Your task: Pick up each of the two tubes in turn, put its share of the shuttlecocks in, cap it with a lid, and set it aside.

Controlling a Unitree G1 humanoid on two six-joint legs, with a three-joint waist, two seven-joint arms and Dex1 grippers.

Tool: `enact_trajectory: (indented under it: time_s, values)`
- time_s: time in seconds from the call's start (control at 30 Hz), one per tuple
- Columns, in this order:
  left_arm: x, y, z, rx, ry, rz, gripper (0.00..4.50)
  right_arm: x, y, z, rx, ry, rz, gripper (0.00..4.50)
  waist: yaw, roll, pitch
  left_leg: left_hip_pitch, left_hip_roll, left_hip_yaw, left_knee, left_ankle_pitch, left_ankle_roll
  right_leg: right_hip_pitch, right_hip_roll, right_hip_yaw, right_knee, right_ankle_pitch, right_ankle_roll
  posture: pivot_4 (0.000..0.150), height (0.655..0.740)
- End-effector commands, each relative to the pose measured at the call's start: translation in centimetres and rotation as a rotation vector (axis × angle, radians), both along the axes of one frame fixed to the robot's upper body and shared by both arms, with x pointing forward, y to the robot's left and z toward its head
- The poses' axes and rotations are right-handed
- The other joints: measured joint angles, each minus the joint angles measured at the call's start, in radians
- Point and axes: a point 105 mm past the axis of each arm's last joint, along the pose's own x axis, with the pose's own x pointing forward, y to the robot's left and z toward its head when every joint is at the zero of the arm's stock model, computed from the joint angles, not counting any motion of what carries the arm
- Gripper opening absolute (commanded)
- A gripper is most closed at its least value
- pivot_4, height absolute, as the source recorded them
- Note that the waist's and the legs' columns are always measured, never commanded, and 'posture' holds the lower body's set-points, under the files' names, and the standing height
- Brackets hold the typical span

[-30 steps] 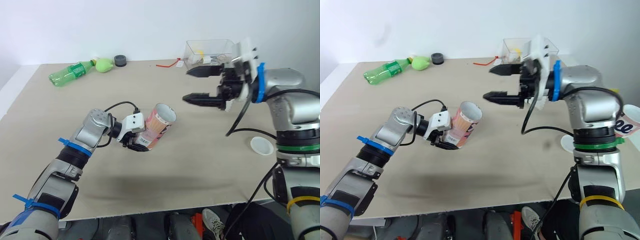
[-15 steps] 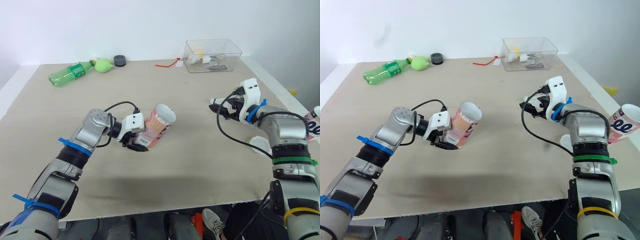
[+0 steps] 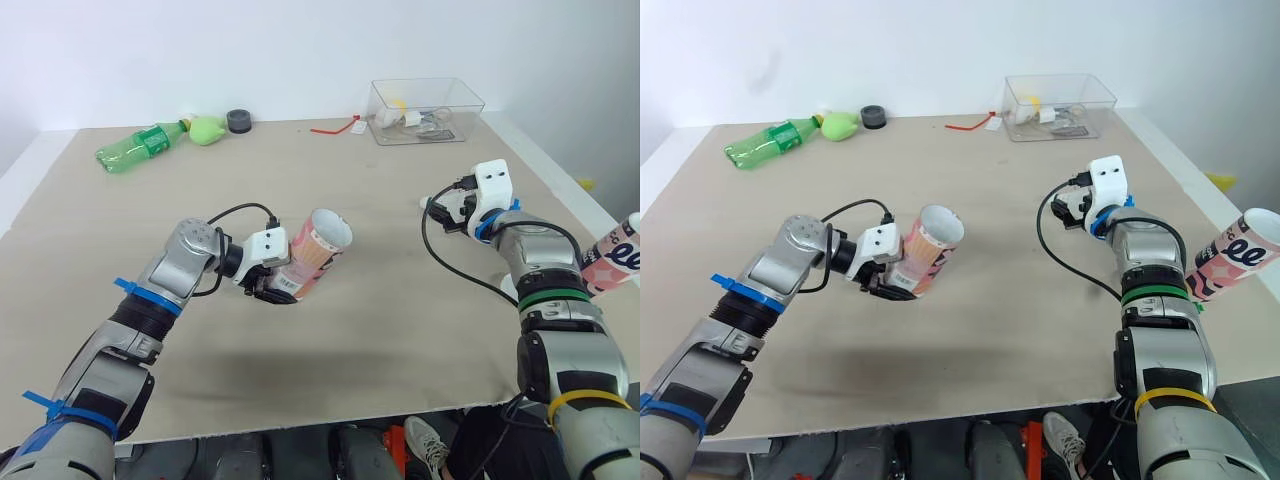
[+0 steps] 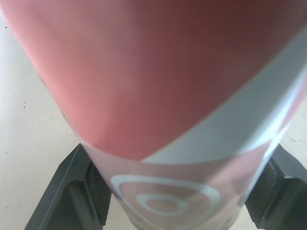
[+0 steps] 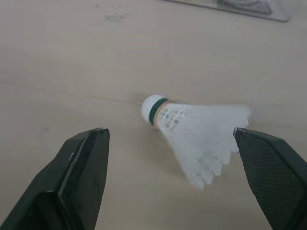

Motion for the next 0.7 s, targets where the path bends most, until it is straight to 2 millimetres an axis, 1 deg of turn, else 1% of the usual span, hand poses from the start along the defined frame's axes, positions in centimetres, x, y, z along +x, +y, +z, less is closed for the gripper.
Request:
enact_trajectory:
  time_s: [0.03, 0.13, 0.3, 0.4, 0.5, 0.7]
  values:
    - [-0.2, 0.3, -0.2, 0.010, 0.008, 0.009, 3.06, 0.2, -1.0, 2.4, -0.027, -0.086, -0.029, 4.44, 0.000, 0.000, 0.000, 0.000, 0.000, 0.000, 0.000, 0.000, 0.000, 0.000, 0.000, 0.000, 0.000, 0.000, 0.000, 0.150, 0.7400]
    - [-0.2, 0.2, -0.2, 0.008, 0.009, 0.009, 3.06, 0.2, -1.0, 2.2, -0.014, -0.085, -0.033, 4.44, 0.000, 0.000, 0.000, 0.000, 0.000, 0.000, 0.000, 0.000, 0.000, 0.000, 0.000, 0.000, 0.000, 0.000, 0.000, 0.150, 0.7400]
    - [-0.2, 0.0, -0.2, 0.006, 0.009, 0.007, 3.06, 0.5, -0.5, 1.2, 0.044, -0.058, -0.029, 4.44, 0.000, 0.000, 0.000, 0.000, 0.000, 0.000, 0.000, 0.000, 0.000, 0.000, 0.000, 0.000, 0.000, 0.000, 0.000, 0.150, 0.7400]
    - [-0.2, -0.1, -0.2, 0.005, 0.009, 0.005, 3.06, 0.6, -0.2, 0.9, 0.065, -0.052, -0.026, 4.44, 0.000, 0.000, 0.000, 0.000, 0.000, 0.000, 0.000, 0.000, 0.000, 0.000, 0.000, 0.000, 0.000, 0.000, 0.000, 0.150, 0.7400]
    - [-0.3, 0.1, -0.3, 0.009, 0.012, 0.006, 3.06, 0.9, 0.3, 0.9, 0.100, -0.056, -0.016, 4.44, -0.001, 0.000, 0.000, 0.000, 0.000, 0.000, 0.000, 0.000, 0.000, 0.000, 0.000, 0.000, 0.000, 0.000, 0.000, 0.150, 0.7400]
    - [-0.4, 0.4, -0.4, 0.015, 0.015, 0.011, 3.06, 1.3, 1.0, 1.0, 0.106, -0.065, -0.001, 4.44, -0.002, 0.000, 0.000, 0.000, 0.000, 0.000, 0.000, 0.000, 0.000, 0.000, 0.000, 0.000, 0.000, 0.000, 0.000, 0.150, 0.7400]
